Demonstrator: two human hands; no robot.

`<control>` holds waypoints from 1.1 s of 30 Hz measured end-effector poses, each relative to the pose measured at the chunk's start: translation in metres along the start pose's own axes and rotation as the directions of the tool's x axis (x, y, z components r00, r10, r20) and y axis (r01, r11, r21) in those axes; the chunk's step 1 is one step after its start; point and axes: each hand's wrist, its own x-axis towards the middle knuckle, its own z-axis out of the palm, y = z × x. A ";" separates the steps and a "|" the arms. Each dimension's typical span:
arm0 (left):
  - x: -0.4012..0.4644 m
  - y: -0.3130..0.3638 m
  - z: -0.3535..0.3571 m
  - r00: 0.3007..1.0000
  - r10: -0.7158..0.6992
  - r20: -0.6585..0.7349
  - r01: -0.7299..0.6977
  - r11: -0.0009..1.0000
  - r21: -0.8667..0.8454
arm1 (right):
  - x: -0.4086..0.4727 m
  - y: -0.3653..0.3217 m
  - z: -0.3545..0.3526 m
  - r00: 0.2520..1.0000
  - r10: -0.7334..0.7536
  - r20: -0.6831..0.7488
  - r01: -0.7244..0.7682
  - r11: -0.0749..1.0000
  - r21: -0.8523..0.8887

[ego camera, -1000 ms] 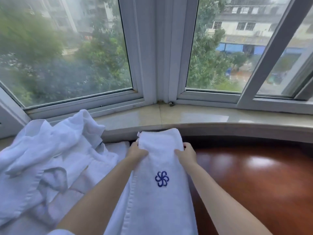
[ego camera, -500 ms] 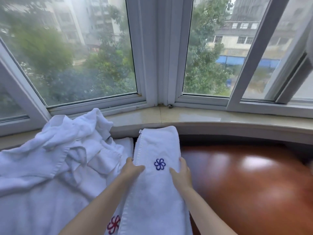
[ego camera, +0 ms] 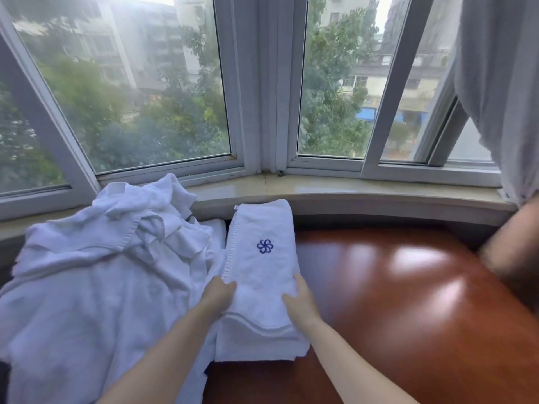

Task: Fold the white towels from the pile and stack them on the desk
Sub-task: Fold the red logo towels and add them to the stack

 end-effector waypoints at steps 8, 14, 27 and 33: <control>-0.034 -0.018 0.000 0.998 -0.038 0.058 0.033 0.995 0.090 | -0.016 0.014 -0.014 0.996 0.075 -0.040 -0.082 0.967 -0.243; -0.051 -0.034 0.000 0.997 -0.063 0.035 0.059 0.992 0.108 | -0.047 0.036 0.013 0.993 0.054 -0.103 -0.096 0.879 -0.467; -0.069 -0.068 -0.058 0.920 0.332 -0.206 -0.236 0.893 0.383 | -0.093 0.009 0.089 0.913 -0.368 -0.175 0.156 0.713 -0.683; -0.041 -0.068 -0.111 0.837 0.465 -0.288 -0.194 0.745 0.638 | -0.070 -0.021 0.117 0.921 -0.388 0.030 0.294 0.645 -0.705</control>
